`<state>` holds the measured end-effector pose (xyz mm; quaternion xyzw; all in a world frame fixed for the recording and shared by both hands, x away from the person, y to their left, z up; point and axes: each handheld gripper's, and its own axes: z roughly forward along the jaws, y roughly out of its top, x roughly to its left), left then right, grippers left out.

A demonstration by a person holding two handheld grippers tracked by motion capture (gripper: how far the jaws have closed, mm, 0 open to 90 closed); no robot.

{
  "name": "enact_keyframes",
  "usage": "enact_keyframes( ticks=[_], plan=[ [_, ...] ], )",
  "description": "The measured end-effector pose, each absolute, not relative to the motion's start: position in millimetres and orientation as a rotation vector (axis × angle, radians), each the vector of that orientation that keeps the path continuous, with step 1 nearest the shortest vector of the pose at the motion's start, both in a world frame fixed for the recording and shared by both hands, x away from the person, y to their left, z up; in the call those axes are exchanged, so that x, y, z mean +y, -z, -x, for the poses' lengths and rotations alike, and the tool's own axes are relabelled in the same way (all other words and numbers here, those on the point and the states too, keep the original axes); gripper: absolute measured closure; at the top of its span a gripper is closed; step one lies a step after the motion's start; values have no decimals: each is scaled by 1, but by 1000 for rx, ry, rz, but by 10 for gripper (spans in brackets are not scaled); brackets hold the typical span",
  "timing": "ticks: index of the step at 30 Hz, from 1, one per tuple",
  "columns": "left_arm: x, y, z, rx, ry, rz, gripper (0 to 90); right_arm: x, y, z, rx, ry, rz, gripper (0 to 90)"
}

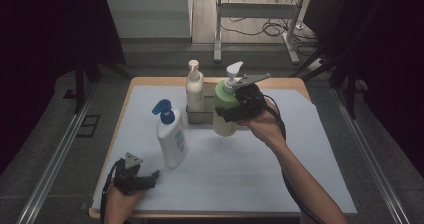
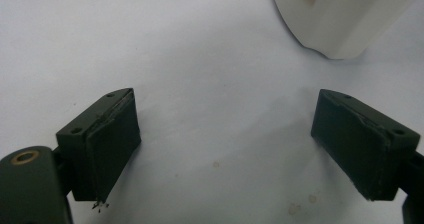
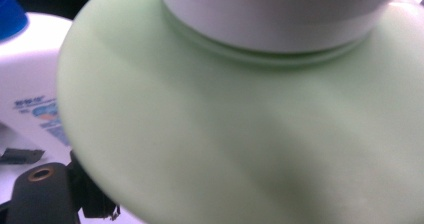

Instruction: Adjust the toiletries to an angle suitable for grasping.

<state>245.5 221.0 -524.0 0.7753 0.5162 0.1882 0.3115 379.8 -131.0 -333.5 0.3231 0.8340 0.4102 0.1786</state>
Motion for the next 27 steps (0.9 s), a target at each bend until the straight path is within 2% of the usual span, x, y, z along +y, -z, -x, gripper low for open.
enact_keyframes(
  ticks=[27],
  plan=[
    [221,524,-246,1361,-494,-2047,115,-118,326,-428,2252,-1121,-1002,121]
  ],
)
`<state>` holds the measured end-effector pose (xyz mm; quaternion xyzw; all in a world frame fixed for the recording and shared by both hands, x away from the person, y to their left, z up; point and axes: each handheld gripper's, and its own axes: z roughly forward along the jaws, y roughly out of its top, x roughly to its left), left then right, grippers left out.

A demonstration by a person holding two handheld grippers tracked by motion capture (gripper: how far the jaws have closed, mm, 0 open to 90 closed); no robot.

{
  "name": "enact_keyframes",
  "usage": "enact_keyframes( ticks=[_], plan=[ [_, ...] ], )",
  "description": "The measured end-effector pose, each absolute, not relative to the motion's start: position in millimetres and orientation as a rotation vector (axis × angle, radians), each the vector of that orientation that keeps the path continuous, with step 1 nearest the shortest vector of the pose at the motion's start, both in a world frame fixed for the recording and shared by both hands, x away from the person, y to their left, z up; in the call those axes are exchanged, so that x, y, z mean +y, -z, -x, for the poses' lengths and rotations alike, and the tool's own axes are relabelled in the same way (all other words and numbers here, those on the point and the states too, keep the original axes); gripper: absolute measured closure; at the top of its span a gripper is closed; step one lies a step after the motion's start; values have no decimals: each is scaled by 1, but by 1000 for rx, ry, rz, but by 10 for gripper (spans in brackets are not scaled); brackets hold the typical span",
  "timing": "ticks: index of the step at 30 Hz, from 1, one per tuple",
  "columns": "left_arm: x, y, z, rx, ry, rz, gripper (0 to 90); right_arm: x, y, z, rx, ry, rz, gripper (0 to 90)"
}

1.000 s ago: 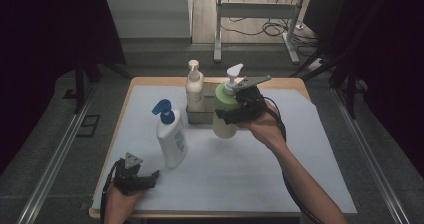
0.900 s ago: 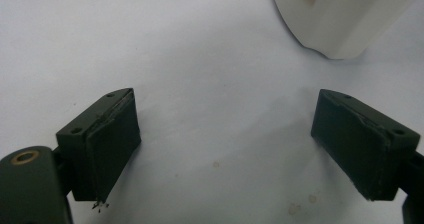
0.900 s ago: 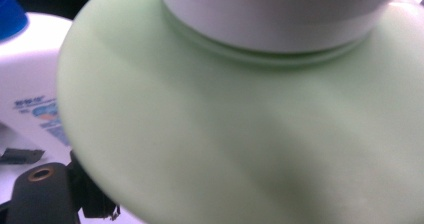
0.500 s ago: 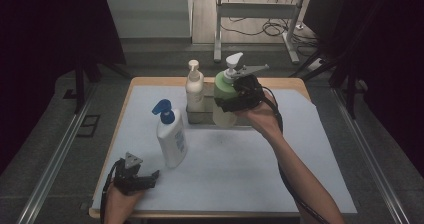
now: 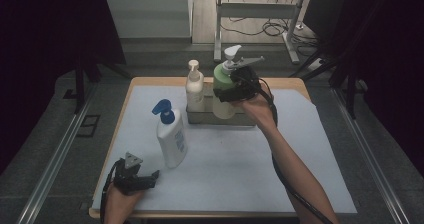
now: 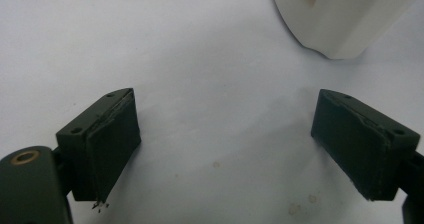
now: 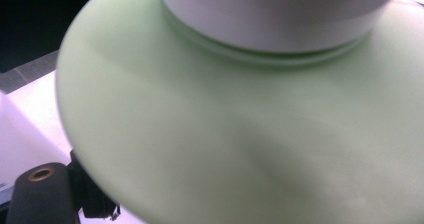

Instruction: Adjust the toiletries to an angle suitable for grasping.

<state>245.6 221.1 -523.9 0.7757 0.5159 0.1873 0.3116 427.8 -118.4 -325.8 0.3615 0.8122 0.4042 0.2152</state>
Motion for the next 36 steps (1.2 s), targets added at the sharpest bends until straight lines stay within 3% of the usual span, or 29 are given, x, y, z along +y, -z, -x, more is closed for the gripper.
enact_keyframes(
  ticks=[36],
  plan=[
    [221,524,-245,1363,-492,-2048,115,-114,353,-467,2216,-1049,-1071,122]
  ],
)
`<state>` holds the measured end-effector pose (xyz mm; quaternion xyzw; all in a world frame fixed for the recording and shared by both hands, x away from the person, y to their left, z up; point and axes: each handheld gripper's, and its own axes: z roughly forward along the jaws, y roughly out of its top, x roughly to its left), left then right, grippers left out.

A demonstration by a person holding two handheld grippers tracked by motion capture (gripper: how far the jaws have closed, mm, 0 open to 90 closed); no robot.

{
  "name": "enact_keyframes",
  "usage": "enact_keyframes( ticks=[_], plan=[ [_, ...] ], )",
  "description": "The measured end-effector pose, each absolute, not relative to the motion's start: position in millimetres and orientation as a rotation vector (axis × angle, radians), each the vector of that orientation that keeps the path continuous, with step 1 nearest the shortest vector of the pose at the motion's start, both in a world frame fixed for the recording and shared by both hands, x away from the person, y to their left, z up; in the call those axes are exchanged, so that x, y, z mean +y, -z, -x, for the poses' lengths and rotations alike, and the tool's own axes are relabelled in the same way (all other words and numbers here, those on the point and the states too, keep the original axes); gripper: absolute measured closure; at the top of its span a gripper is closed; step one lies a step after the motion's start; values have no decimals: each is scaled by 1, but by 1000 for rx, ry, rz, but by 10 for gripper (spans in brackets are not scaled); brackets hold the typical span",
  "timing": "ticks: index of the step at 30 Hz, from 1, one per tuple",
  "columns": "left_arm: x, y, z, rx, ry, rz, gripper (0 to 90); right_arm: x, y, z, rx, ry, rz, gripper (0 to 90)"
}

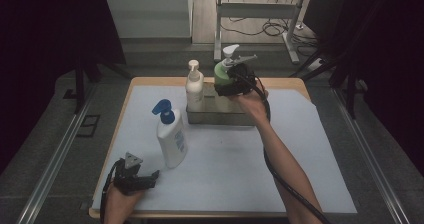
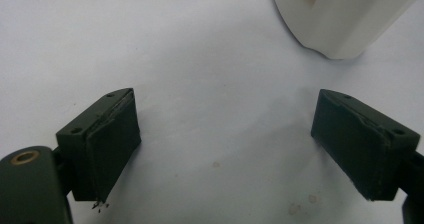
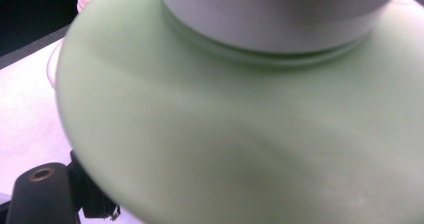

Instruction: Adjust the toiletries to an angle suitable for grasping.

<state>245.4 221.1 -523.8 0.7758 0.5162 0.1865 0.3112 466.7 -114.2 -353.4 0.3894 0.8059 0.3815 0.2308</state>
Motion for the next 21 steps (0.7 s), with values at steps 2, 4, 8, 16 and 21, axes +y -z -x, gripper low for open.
enact_keyframes(
  ticks=[2,4,8,16,21],
  plan=[
    [221,524,-245,1363,-492,-2048,115,-114,355,-467,2220,-1048,-1076,122],
    [221,524,-245,1363,-492,-2048,115,-113,357,-467,2229,-1040,-1074,122],
    [221,524,-245,1363,-492,-2048,115,-113,361,-469,2240,-1029,-1083,123],
    [221,524,-245,1363,-494,-2047,115,-112,376,-472,2265,-1006,-1094,124],
    [221,524,-245,1363,-492,-2048,115,-112,384,-474,2279,-990,-1109,124]
  ],
)
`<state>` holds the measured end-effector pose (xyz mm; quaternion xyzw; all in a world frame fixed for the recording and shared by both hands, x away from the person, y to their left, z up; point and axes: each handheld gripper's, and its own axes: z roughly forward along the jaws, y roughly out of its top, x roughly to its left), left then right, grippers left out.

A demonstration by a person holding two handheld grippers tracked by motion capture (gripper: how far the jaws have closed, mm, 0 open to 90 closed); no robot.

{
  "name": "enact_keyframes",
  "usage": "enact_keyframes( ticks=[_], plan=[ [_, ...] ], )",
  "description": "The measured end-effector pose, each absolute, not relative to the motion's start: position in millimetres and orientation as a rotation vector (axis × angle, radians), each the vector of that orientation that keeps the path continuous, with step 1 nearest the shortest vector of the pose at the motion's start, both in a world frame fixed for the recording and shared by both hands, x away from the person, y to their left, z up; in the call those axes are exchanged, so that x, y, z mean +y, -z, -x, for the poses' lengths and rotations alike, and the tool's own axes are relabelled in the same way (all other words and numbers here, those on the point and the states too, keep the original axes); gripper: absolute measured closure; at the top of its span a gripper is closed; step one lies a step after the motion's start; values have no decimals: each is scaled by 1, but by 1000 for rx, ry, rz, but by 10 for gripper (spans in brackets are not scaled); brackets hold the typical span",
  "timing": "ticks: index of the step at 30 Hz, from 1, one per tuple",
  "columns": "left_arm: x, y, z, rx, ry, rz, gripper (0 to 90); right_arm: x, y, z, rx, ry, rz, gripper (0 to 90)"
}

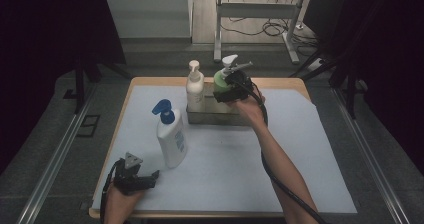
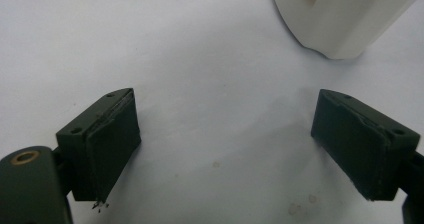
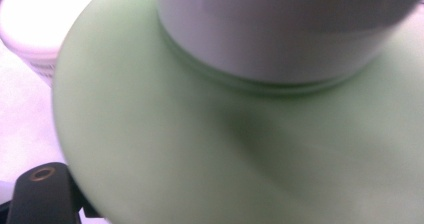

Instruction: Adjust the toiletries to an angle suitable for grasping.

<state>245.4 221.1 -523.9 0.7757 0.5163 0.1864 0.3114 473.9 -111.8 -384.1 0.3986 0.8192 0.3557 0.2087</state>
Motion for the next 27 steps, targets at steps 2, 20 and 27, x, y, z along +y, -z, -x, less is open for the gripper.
enact_keyframes(
  ticks=[2,20,27],
  plan=[
    [221,524,-245,1363,-493,-2047,115,-112,387,-474,2282,-987,-1115,124],
    [221,524,-245,1364,-493,-2048,115,-116,407,-480,2310,-981,-1158,120],
    [221,524,-245,1363,-494,-2048,115,-117,410,-482,2307,-1011,-1157,114]
  ],
)
